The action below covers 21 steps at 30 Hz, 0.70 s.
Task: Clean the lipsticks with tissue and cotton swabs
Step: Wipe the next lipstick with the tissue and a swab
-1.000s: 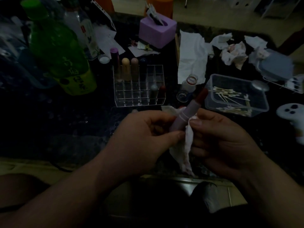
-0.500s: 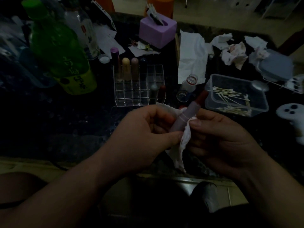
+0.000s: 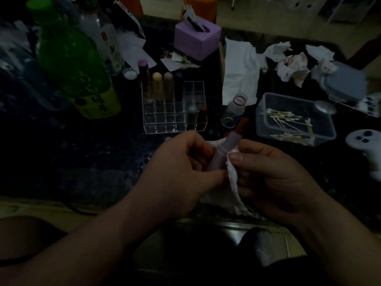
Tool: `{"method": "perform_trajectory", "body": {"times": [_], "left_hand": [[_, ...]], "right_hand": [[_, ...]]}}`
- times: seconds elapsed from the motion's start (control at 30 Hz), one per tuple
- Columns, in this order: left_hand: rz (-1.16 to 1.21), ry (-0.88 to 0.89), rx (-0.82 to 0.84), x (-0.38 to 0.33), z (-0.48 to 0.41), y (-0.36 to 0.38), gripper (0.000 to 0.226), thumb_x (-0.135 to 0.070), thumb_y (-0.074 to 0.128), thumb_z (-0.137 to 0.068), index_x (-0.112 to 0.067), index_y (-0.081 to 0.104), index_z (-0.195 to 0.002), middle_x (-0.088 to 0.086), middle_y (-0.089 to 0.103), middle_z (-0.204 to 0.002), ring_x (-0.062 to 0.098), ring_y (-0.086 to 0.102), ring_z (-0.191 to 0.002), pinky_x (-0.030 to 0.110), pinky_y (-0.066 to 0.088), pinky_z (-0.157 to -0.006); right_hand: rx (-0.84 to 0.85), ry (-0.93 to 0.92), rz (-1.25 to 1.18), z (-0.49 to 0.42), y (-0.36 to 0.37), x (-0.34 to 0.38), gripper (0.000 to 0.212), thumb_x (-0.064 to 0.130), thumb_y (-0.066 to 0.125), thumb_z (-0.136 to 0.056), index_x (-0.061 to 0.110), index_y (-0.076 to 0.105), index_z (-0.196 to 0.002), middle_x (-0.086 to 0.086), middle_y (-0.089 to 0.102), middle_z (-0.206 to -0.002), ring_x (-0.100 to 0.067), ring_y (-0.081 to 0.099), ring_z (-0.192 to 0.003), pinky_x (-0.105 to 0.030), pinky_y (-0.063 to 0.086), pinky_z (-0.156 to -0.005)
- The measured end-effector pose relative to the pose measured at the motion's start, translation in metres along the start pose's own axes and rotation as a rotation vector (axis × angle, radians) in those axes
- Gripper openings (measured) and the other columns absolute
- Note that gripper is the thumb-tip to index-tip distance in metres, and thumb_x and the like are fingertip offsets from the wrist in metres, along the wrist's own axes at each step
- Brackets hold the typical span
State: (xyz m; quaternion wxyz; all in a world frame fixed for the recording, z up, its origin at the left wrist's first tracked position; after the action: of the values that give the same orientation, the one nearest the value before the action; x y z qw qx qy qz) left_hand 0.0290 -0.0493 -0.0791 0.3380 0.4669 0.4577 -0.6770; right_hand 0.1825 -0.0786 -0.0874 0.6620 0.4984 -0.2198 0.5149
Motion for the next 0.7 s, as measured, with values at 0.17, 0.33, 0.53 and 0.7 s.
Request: {"method": "perform_trajectory", "body": {"times": [0.17, 0.33, 0.53, 0.7], "left_hand": [[-0.003, -0.024, -0.066, 0.003, -0.002, 0.001, 0.03, -0.024, 0.089, -0.067, -0.019, 0.065, -0.084, 0.004, 0.069, -0.072, 0.023, 0.065, -0.064, 0.037, 0.056, -0.06], [0.008, -0.064, -0.069, 0.01, -0.006, 0.002, 0.024, -0.021, 0.086, -0.071, -0.024, 0.066, -0.085, -0.004, 0.071, -0.074, 0.008, 0.064, -0.06, 0.026, 0.056, -0.059], [0.081, -0.056, 0.051, 0.012, -0.007, -0.004, 0.032, -0.01, 0.083, -0.077, -0.022, 0.072, -0.105, -0.008, 0.077, -0.093, 0.007, 0.074, -0.085, 0.03, 0.06, -0.081], [0.065, -0.068, -0.118, 0.013, -0.02, -0.047, 0.019, -0.021, 0.08, -0.079, -0.027, 0.076, -0.097, -0.013, 0.077, -0.088, 0.004, 0.073, -0.084, 0.018, 0.057, -0.075]], "right_hand": [[0.006, -0.006, -0.054, -0.003, 0.003, -0.007, 0.038, 0.015, 0.061, -0.082, -0.002, 0.067, -0.115, -0.03, 0.065, -0.113, -0.043, 0.063, -0.1, -0.059, 0.049, -0.093], [-0.111, -0.122, 0.146, -0.001, 0.005, -0.009, 0.028, 0.006, 0.068, -0.085, 0.005, 0.071, -0.114, -0.022, 0.071, -0.109, -0.039, 0.068, -0.105, -0.06, 0.045, -0.101], [-0.283, -0.182, 0.359, -0.002, -0.003, -0.004, 0.017, 0.011, 0.066, -0.09, 0.015, 0.078, -0.102, -0.012, 0.076, -0.099, -0.035, 0.071, -0.098, -0.058, 0.052, -0.094], [-0.372, -0.175, 0.396, -0.002, -0.02, 0.007, 0.01, 0.02, 0.07, -0.087, 0.017, 0.079, -0.084, -0.012, 0.076, -0.087, -0.031, 0.073, -0.081, -0.042, 0.055, -0.074]]}}
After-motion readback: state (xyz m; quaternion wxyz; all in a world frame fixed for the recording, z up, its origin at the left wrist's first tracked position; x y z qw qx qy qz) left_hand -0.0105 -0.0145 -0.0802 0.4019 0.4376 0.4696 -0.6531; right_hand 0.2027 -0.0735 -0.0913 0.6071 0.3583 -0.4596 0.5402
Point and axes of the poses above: each hand's wrist, its own z-axis away from the middle knuckle, its own y-axis out of the palm, x = y × z, the point moved 4 cm from there along -z, towards the middle knuckle
